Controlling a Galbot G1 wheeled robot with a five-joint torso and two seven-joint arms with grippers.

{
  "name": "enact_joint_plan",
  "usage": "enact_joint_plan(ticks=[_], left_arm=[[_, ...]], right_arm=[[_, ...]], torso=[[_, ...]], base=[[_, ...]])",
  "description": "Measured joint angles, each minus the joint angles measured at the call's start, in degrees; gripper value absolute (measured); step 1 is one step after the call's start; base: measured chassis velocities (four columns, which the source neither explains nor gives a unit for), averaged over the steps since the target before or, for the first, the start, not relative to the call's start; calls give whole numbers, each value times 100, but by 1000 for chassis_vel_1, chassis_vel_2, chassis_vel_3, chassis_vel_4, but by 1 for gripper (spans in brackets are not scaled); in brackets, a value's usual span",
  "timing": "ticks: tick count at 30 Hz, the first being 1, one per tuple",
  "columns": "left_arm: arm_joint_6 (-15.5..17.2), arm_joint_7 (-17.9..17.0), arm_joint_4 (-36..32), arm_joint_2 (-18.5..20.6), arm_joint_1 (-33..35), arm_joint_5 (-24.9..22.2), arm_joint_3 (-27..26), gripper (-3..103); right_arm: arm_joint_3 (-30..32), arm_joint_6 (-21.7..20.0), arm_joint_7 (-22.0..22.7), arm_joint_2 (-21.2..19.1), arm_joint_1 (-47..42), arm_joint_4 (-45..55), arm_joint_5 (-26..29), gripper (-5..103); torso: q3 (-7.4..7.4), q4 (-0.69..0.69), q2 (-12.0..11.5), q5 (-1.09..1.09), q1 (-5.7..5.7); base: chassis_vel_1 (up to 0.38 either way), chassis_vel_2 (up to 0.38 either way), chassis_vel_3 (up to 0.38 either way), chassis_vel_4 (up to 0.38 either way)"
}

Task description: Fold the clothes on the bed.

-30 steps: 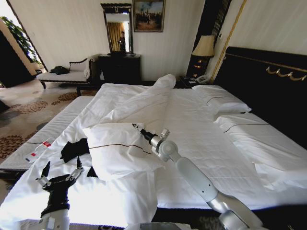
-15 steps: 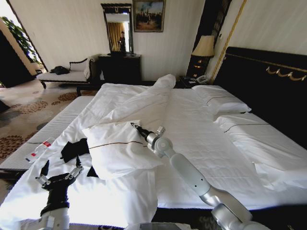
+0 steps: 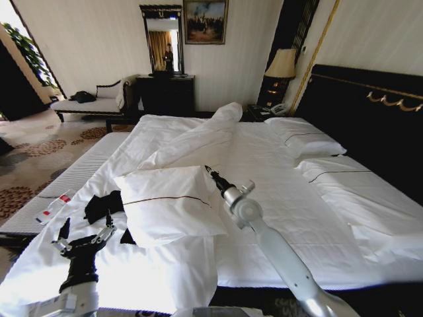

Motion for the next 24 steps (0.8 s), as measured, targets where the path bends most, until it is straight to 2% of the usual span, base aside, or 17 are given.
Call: enact_joint_plan(ticks=[3,4,6,9,12,14,15,17,18,22,24], left_arm=[[2,-2,44,0,-22,39,72,100],[2,-2,50,0,-22,53,88,100],[2,-3,50,4,-5,80,107,100],[2,-25,-30,54,57,30,-11,100],[7,-47,-56,83,75,-39,-126,100],[16,-61,-58,93,77,-88,-211,100],[16,-61,-58,93,77,-88,-211,100],[20,-62,-46,84,73,-98,-231,100],[20,-62,-46,84,73,-98,-231,100],[21,-62,7,80,51,-120,-286,100],[21,-63,20,86,41,-137,-307,100]], right_arm=[[44,-65,28,-85,-78,14,-62,0],[45,-81,41,-82,-78,-4,-74,-3],[31,-123,107,1,-27,-116,-96,1],[-123,-171,243,302,240,-357,-83,18],[-264,-212,319,435,448,-499,-59,23],[-425,-247,360,534,688,-678,-43,34],[-425,-247,360,534,688,-678,-43,34],[-556,-276,392,623,930,-871,47,45],[-556,-276,392,623,930,-871,47,45],[-812,-348,462,786,1320,-1160,199,67],[-871,-356,463,817,1375,-1212,199,67]], torso=[[0,2,1,-1,0],[0,2,0,-1,0],[0,3,0,-2,0],[1,5,0,-1,0],[1,5,0,-2,1],[0,5,0,-3,0],[0,5,0,-3,0],[1,3,0,-3,1],[1,3,0,-3,1],[1,3,0,-3,1],[1,3,0,-3,1]], base=[[0,0,0,0],[0,0,0,0],[0,0,0,0],[0,0,0,0],[0,0,0,0],[0,0,0,0],[0,0,0,0],[0,0,0,0],[0,0,0,0],[0,0,0,0],[0,0,0,0]])
